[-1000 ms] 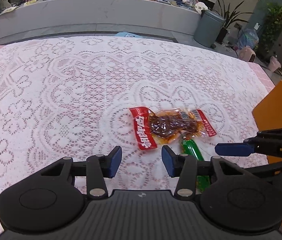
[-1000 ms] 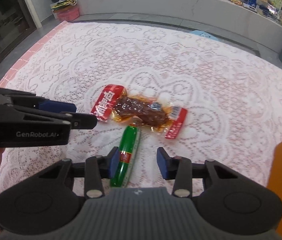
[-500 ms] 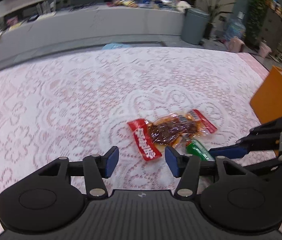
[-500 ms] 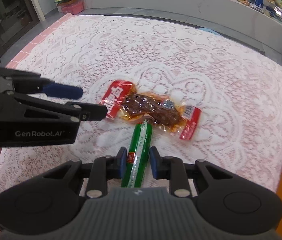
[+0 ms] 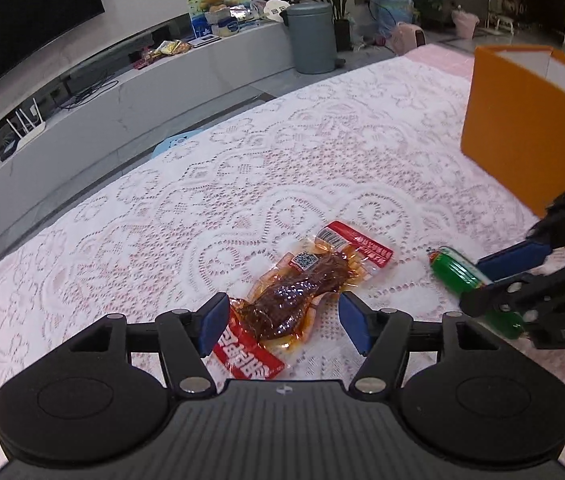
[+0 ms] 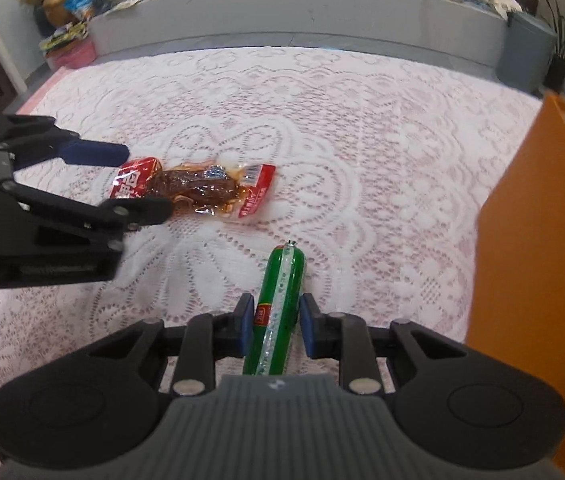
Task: Organize snacks
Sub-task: 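Grasp the green sausage stick with the right tool while the left tool grasps the red sausage pack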
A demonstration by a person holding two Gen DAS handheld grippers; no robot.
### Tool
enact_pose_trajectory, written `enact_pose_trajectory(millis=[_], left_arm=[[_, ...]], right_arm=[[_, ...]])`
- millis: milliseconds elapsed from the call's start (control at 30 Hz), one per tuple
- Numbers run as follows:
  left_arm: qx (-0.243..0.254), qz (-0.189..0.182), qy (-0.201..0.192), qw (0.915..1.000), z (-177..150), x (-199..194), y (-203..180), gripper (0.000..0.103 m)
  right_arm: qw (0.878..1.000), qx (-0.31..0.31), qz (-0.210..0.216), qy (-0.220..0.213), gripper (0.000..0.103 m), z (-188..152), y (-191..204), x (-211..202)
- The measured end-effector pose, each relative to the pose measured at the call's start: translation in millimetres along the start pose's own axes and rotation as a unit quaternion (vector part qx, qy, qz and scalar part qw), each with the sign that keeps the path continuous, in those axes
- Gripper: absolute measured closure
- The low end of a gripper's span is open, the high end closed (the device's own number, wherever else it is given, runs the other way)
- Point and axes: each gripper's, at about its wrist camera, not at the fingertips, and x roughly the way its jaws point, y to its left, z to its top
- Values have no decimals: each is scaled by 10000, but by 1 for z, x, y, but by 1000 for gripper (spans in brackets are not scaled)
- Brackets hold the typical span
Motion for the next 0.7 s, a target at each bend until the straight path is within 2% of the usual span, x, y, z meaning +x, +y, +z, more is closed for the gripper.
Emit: enact_pose_trajectory(millis=[167,267,333,433,533,600,633,667,700], left_arm=[[259,158,234,9993,-1,18,-2,29],[258,121,202,9994,-1,21,3,24],[212,23,238,9995,2,24,7,22],[-123,-169,316,9993,4,29,15,22],[-448,-272,259,9983,2,30,20,30],[-406,-274,193,9986,0,27,19,38],[-376,-297,181,9987,1,25,18,48],[-369,-297,203,9987,2,23,16,54],[-355,-249,231,9988,3,22,15,55]], right_arm=[[9999,73,67,-125,79,-2,1,1],[9999,10,26,-153,79,-1,4,4],[9999,27,44,-101,79,-1,4,7],[9999,101,90,-105,76,-2,3,9],[9999,82,87,-115,76,-2,5,9],[9999,72,76,-117,76,-2,5,9],[9999,68,74,-119,76,-2,5,9],[9999,59,72,-123,76,-2,5,9],[9999,47,70,-127,76,-2,5,9]])
